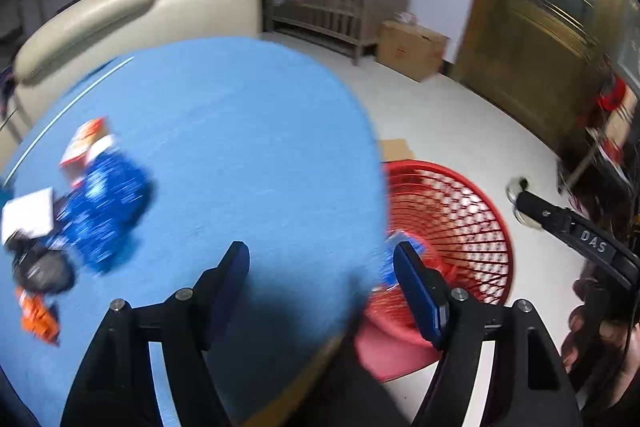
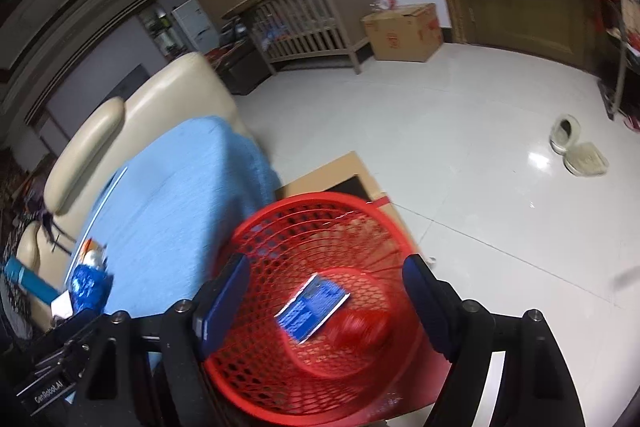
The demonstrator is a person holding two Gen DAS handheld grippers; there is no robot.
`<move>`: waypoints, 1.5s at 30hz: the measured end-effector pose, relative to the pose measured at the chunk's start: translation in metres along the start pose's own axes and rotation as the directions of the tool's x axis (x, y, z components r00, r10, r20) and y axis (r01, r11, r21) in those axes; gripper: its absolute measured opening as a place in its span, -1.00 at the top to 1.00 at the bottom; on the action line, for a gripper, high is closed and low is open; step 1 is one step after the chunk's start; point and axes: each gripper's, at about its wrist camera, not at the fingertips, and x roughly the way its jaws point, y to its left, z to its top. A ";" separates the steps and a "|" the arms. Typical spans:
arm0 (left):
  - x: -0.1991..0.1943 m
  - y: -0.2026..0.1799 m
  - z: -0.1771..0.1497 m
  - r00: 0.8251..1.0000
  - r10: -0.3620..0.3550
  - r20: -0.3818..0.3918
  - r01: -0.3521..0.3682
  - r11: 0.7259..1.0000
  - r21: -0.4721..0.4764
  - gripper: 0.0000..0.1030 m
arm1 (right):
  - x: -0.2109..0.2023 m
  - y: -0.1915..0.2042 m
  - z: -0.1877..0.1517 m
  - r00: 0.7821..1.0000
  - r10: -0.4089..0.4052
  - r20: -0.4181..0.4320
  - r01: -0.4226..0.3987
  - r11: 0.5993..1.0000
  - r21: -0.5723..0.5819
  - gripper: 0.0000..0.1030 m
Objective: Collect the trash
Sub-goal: 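Carry the toothpaste box into the red basket with the right gripper while the left gripper grasps the red bag, then grasp the orange bag with the left gripper while the right gripper grasps the blue bag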
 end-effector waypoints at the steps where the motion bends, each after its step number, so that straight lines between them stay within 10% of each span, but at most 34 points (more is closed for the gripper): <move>1: -0.006 0.015 -0.006 1.000 0.019 0.004 -0.018 0.999 -0.026 -0.46 | 0.000 0.006 -0.001 1.000 0.006 -0.005 -0.006 1.000 -0.012 -0.58; 9: -0.035 0.110 -0.045 0.988 0.149 0.028 -0.140 0.968 -0.209 -0.47 | 0.005 0.088 -0.024 0.996 0.067 -0.063 -0.077 0.979 -0.187 -0.58; 20: -0.035 0.248 -0.087 0.951 0.293 -0.098 -0.302 0.815 -0.494 -0.51 | 0.021 0.193 -0.073 0.978 0.113 -0.174 -0.176 0.898 -0.402 -0.58; 26: -0.023 0.253 -0.082 0.948 0.303 -0.092 -0.310 0.824 -0.474 -0.52 | 0.036 0.243 -0.078 0.952 0.166 -0.259 -0.263 0.877 -0.403 -0.58; 29: -0.025 0.256 -0.088 0.943 0.322 -0.087 -0.324 0.823 -0.466 0.40 | 0.050 0.270 -0.076 0.935 0.197 -0.296 -0.303 0.876 -0.376 -0.58; 45: -0.057 0.278 -0.118 0.956 0.292 -0.044 -0.273 0.818 -0.507 0.42 | 0.148 0.363 -0.087 0.889 0.175 -0.422 -0.309 0.911 -0.273 -0.54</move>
